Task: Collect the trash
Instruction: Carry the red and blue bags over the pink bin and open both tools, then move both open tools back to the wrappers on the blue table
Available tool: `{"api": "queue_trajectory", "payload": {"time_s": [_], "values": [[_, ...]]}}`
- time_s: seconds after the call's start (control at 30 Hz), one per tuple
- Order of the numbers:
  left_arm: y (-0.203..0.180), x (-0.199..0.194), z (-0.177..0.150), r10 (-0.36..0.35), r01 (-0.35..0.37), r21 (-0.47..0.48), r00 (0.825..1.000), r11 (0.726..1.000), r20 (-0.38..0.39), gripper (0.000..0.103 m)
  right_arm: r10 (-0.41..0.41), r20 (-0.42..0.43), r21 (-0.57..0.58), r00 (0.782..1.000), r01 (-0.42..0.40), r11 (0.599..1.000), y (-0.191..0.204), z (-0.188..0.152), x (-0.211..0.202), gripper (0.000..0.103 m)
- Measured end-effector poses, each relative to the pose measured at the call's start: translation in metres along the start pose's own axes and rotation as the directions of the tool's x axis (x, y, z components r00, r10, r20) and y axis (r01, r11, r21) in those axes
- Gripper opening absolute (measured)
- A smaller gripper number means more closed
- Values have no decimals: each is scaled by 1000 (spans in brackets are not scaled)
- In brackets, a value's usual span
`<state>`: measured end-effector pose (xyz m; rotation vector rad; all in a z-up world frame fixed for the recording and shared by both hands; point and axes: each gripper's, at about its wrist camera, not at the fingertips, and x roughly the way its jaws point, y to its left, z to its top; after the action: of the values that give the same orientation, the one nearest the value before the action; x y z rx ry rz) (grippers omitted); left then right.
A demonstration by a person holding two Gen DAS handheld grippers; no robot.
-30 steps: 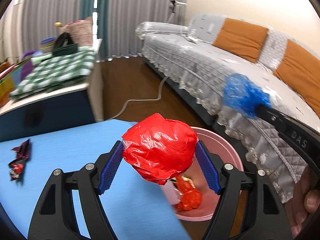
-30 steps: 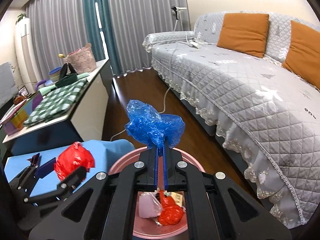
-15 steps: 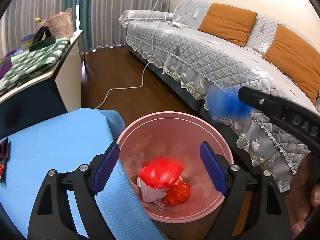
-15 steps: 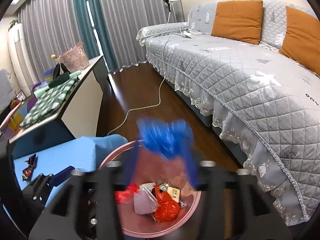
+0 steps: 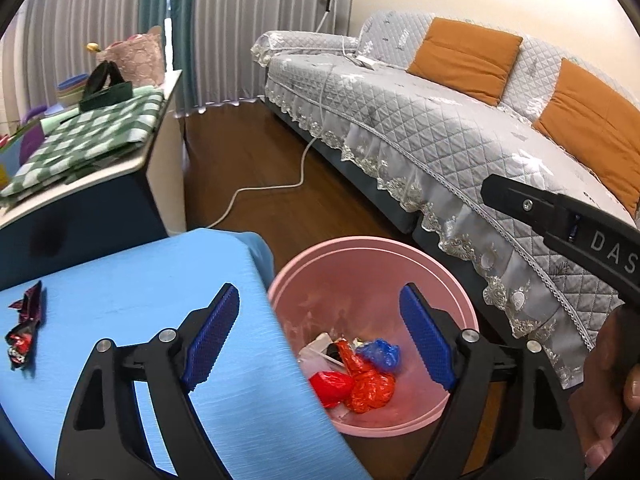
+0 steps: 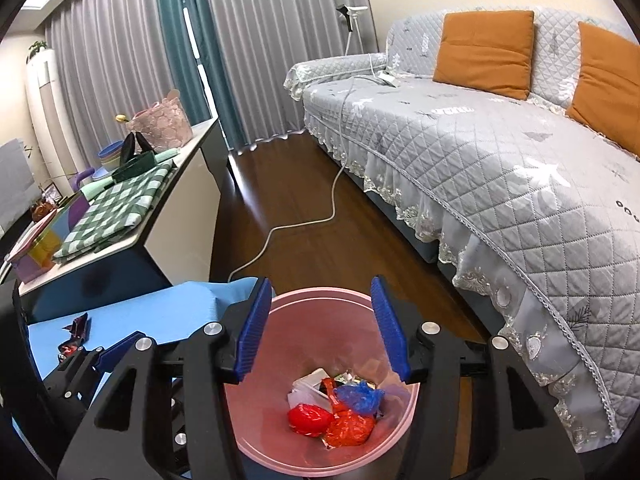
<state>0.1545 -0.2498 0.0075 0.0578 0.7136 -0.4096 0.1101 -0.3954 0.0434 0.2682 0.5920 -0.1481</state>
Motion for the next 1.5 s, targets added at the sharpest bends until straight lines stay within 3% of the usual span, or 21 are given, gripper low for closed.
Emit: {"api": "queue_trajectory", "payload": {"time_s": [0.57, 0.87, 1.07, 1.33, 1.5], "values": [[61, -39, 7, 91, -88, -62, 995, 994, 51, 80, 74, 26, -49, 997, -73, 996, 66, 7, -12, 53], [131, -62, -5, 189, -178, -153, 980, 972, 64, 80, 152, 28, -87, 988, -149, 985, 126, 0, -4, 53], [192, -72, -22, 274, -257, -243, 961, 935, 39, 80, 213, 3, -121, 977, -212, 970, 174, -12, 9, 53], [263, -81, -50, 404, -381, -362, 915, 851, -12, 80, 305, -66, -146, 950, -312, 939, 242, -37, 37, 53], [299, -74, -71, 442, -436, -403, 893, 805, -83, 80, 345, -109, -157, 932, -358, 920, 274, -53, 54, 53]]}}
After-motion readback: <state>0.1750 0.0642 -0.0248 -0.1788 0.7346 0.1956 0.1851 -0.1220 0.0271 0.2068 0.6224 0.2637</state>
